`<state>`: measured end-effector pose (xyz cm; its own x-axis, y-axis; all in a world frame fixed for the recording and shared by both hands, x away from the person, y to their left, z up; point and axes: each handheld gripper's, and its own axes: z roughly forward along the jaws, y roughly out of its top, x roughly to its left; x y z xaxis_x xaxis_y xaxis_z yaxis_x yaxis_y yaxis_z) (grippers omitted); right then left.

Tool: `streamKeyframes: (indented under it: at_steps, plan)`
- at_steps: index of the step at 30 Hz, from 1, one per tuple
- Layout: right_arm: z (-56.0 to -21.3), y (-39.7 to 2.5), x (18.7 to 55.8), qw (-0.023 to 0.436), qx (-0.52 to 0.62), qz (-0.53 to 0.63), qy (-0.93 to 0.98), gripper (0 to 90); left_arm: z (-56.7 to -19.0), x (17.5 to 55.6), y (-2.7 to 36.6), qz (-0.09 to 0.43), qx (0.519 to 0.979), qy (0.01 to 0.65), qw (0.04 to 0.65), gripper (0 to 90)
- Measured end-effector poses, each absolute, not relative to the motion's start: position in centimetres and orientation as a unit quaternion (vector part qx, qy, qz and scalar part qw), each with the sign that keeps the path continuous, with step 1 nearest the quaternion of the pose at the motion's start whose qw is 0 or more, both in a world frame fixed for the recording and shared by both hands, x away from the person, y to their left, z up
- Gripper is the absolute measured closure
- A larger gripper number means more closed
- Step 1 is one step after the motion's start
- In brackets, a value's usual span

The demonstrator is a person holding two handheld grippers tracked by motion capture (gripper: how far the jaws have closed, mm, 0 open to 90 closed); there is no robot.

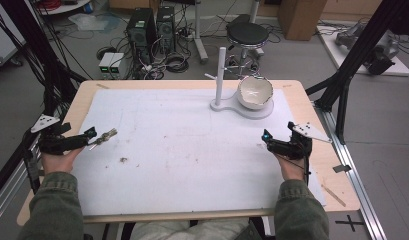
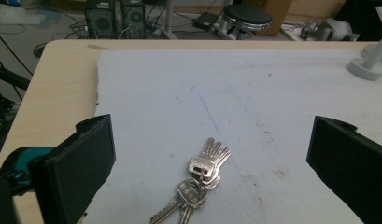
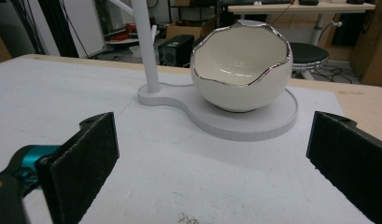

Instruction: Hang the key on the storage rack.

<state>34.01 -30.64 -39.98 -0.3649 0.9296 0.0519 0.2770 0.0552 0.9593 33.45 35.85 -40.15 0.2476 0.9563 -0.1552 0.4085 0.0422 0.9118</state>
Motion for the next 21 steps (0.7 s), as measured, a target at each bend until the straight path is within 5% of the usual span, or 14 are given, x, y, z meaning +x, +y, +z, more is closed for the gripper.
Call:
streamKeyframes:
  at_steps: [21]
  plan:
    - [-39.9, -30.5, 34.0, 0.328, 0.457, 0.506, 0.654, 1.3, -39.7, 37.2, 34.9, 0.278, 0.657, 0.535, 0.452, 2.8]
